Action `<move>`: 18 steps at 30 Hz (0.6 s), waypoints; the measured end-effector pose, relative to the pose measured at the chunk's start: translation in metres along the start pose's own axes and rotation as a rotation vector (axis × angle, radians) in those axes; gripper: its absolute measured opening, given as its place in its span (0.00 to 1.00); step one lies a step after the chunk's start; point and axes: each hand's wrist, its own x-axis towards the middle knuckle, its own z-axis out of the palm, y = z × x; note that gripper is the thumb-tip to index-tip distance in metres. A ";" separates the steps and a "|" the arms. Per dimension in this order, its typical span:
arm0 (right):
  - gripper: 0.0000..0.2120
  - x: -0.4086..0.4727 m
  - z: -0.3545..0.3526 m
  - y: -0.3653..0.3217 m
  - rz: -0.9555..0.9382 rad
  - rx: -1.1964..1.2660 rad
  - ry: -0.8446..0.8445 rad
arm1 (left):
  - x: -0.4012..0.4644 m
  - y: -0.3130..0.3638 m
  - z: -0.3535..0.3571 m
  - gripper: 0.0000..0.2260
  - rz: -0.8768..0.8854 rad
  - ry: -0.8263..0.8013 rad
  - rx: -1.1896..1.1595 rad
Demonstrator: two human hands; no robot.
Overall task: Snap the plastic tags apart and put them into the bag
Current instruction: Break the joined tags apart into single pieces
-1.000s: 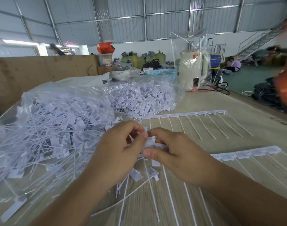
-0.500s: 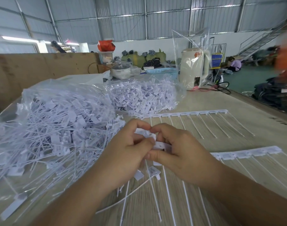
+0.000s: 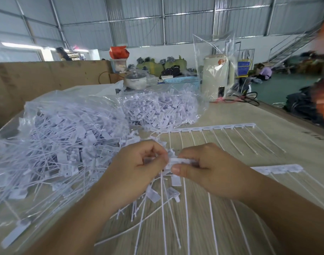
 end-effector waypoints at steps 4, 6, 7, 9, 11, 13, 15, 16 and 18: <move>0.14 -0.001 -0.002 -0.005 -0.089 0.064 0.017 | 0.003 0.003 -0.005 0.11 -0.075 -0.101 -0.136; 0.12 -0.001 -0.002 -0.006 -0.105 0.075 0.015 | 0.003 0.006 -0.008 0.12 -0.120 -0.177 -0.247; 0.12 -0.001 -0.003 -0.006 -0.108 0.071 0.007 | 0.003 0.008 -0.008 0.12 -0.131 -0.209 -0.276; 0.09 -0.003 -0.003 -0.007 -0.098 0.081 -0.033 | 0.001 0.009 -0.008 0.10 -0.114 -0.240 -0.285; 0.07 -0.004 -0.004 -0.007 -0.084 0.097 -0.069 | 0.000 0.009 -0.006 0.10 -0.078 -0.238 -0.254; 0.07 -0.005 -0.004 -0.008 -0.074 0.087 -0.112 | -0.001 0.008 -0.002 0.10 -0.059 -0.258 -0.214; 0.10 -0.004 -0.005 -0.009 -0.054 0.066 -0.173 | -0.001 0.008 0.001 0.10 -0.072 -0.298 -0.215; 0.10 -0.003 -0.005 -0.009 -0.045 0.068 -0.188 | -0.001 0.007 0.002 0.10 -0.081 -0.315 -0.231; 0.09 -0.003 -0.005 -0.012 -0.043 0.108 -0.187 | -0.001 0.008 0.002 0.11 -0.094 -0.334 -0.283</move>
